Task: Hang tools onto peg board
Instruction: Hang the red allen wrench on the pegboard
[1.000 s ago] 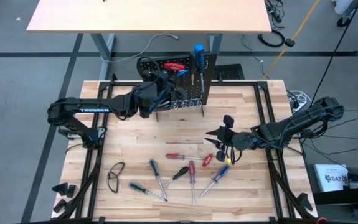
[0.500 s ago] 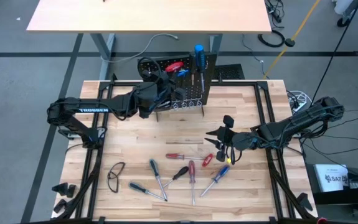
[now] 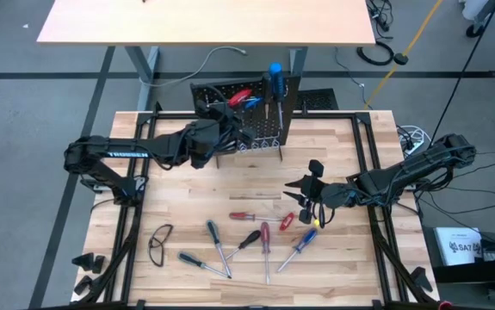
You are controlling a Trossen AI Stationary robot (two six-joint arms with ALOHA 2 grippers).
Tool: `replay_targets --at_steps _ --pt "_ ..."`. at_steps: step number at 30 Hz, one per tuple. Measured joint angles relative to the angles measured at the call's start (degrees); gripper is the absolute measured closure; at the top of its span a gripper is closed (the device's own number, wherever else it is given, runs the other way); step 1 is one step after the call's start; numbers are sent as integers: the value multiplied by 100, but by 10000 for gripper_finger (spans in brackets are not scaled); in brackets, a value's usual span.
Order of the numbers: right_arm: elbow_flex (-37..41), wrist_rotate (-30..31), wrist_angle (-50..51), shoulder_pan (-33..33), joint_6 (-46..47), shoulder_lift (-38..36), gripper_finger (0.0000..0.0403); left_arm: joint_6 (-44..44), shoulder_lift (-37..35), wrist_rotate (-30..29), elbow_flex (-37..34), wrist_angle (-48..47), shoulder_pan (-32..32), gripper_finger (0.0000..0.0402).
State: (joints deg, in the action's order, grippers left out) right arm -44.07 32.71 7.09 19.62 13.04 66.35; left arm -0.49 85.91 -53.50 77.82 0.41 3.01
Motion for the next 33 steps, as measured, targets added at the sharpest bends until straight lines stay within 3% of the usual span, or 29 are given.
replay_targets --at_steps 16,33 --pt "0 0 4 0 44 0 307 276 -44 68 -4 -61 0 316" --pt "-2 4 61 0 44 0 307 277 -499 14 -4 -1166 -89 316"
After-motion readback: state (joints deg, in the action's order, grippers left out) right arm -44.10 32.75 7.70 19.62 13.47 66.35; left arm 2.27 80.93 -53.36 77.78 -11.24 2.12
